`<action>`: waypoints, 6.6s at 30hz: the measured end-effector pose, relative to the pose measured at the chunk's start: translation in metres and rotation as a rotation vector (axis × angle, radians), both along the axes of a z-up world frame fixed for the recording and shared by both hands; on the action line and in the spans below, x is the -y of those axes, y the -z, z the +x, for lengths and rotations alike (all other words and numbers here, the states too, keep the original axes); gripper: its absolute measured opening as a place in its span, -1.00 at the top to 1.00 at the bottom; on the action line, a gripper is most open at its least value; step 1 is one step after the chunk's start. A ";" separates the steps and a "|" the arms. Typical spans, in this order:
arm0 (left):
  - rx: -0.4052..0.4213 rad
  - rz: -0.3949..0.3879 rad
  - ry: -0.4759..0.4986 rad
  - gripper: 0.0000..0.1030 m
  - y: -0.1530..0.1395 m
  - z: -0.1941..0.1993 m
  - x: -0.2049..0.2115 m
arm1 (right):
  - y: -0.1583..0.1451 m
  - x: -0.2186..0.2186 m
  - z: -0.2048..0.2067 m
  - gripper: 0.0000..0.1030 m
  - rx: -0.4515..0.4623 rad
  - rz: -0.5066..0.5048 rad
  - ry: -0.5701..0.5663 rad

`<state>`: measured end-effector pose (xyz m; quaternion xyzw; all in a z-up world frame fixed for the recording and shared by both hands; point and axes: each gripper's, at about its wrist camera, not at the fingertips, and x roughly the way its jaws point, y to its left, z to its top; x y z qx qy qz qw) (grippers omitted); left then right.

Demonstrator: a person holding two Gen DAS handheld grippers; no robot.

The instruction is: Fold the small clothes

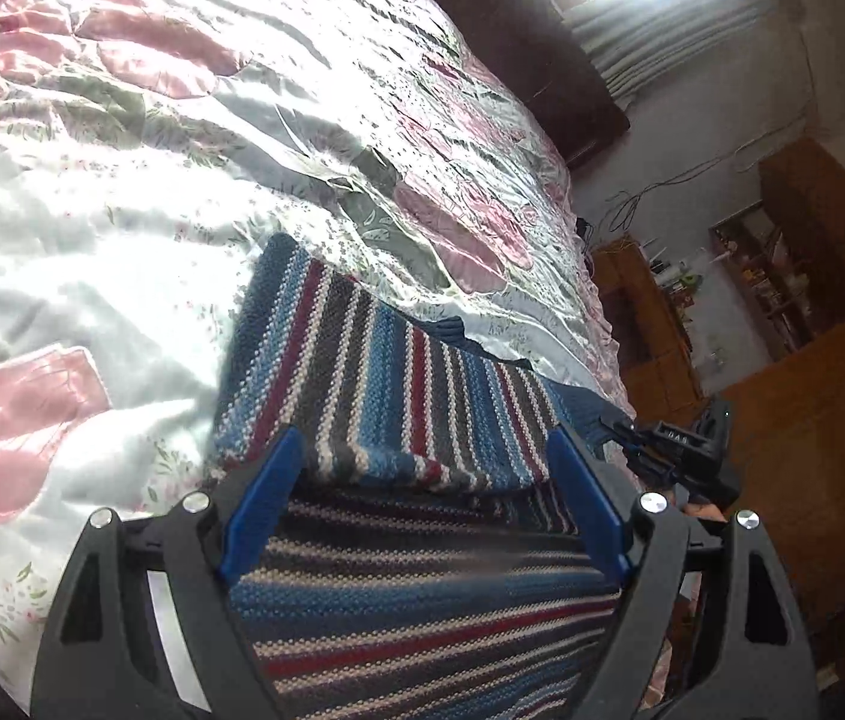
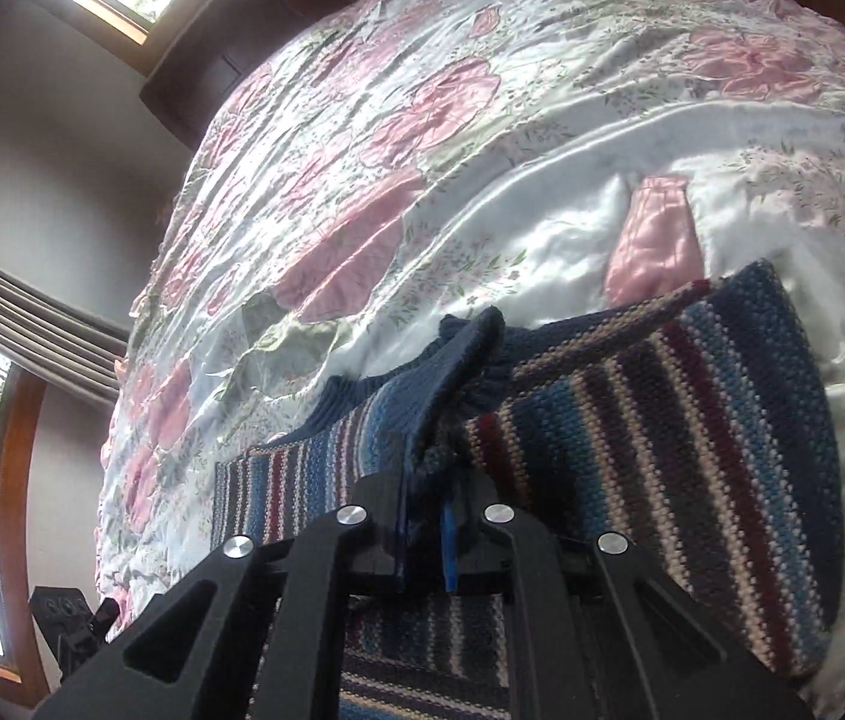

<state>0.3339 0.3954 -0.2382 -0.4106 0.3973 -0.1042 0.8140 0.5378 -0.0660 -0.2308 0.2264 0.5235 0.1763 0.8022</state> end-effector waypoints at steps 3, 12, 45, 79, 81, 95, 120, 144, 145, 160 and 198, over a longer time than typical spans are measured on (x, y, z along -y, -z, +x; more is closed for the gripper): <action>-0.015 -0.033 0.026 -0.61 0.006 0.018 0.007 | 0.007 0.013 -0.003 0.84 -0.011 0.005 0.003; -0.104 0.025 0.087 -0.61 0.039 0.049 0.027 | 0.037 0.035 -0.015 0.84 -0.053 0.016 0.028; -0.204 0.190 0.226 -0.71 0.050 0.064 0.046 | 0.029 0.036 -0.014 0.76 -0.021 -0.072 -0.026; -0.104 0.837 0.250 -0.77 -0.085 -0.243 0.184 | -0.001 0.091 -0.395 -0.45 0.056 -0.215 -0.129; -0.132 0.834 0.257 -0.77 -0.078 -0.255 0.183 | -0.001 0.100 -0.408 -0.47 0.052 -0.232 -0.118; -0.363 0.534 0.278 -0.77 -0.007 -0.292 0.143 | 0.028 0.156 -0.439 -0.50 -0.096 -0.083 0.005; -0.486 -0.224 0.123 -0.69 0.077 -0.292 0.088 | 0.072 0.169 -0.423 -0.03 -0.291 0.159 0.084; -0.424 -0.273 0.078 0.86 0.053 -0.289 0.066 | 0.021 0.162 -0.404 0.82 -0.179 0.199 0.056; -0.410 -0.275 0.077 0.86 0.046 -0.288 0.064 | 0.016 0.161 -0.402 0.82 -0.169 0.199 0.052; -0.259 -0.227 0.095 0.86 -0.033 -0.236 0.052 | -0.050 0.158 -0.358 0.82 -0.047 0.192 0.023; -0.310 -0.187 0.059 0.86 -0.025 -0.030 0.027 | -0.057 0.116 -0.159 0.82 -0.041 0.072 -0.002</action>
